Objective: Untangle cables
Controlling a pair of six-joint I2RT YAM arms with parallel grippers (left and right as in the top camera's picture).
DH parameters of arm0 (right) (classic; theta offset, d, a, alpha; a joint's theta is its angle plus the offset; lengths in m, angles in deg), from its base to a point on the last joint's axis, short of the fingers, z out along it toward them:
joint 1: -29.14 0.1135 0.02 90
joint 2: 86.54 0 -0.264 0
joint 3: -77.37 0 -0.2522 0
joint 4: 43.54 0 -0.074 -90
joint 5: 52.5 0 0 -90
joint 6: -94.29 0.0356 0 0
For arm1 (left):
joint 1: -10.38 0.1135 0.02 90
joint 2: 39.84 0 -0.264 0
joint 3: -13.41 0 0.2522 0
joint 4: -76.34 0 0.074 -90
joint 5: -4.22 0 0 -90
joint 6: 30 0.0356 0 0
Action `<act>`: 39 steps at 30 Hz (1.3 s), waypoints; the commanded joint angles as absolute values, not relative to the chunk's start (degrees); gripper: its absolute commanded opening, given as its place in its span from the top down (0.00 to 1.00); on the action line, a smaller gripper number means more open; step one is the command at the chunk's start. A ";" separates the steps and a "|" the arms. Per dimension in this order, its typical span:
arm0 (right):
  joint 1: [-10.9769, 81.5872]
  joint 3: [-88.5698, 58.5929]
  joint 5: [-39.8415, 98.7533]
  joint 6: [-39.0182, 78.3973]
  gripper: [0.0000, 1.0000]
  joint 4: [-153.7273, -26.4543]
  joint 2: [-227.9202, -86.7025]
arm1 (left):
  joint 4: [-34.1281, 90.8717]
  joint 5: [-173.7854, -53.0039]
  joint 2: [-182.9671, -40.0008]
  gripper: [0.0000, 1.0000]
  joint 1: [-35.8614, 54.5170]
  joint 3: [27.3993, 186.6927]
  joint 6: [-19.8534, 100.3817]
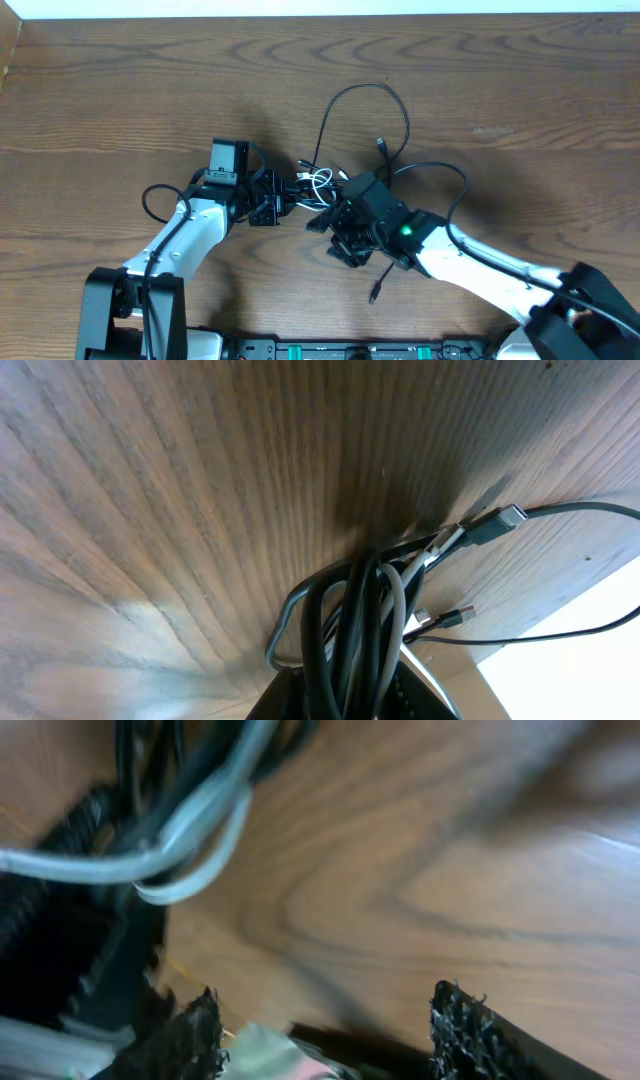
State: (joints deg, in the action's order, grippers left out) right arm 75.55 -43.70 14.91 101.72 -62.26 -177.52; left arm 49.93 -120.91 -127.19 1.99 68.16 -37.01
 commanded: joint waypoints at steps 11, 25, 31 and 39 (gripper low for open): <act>73.59 -43.65 21.42 110.53 0.42 -51.90 -184.80 | 49.78 -119.49 -126.62 0.80 1.91 68.69 -26.39; 72.67 -43.65 16.96 107.95 0.38 -51.92 -184.58 | 48.23 -111.86 -126.64 0.80 1.93 68.69 -10.45; 72.63 -43.65 17.71 107.97 0.40 -51.92 -184.58 | 47.90 -115.60 -126.64 0.80 1.89 68.69 -10.54; 72.52 -43.65 21.82 109.39 0.47 -51.87 -184.58 | 47.84 -130.33 -126.62 0.86 1.89 68.69 -10.50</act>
State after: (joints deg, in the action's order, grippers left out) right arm 73.54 -43.72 18.43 108.76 -52.03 -184.53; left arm 48.25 -121.59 -127.19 2.02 68.16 -11.61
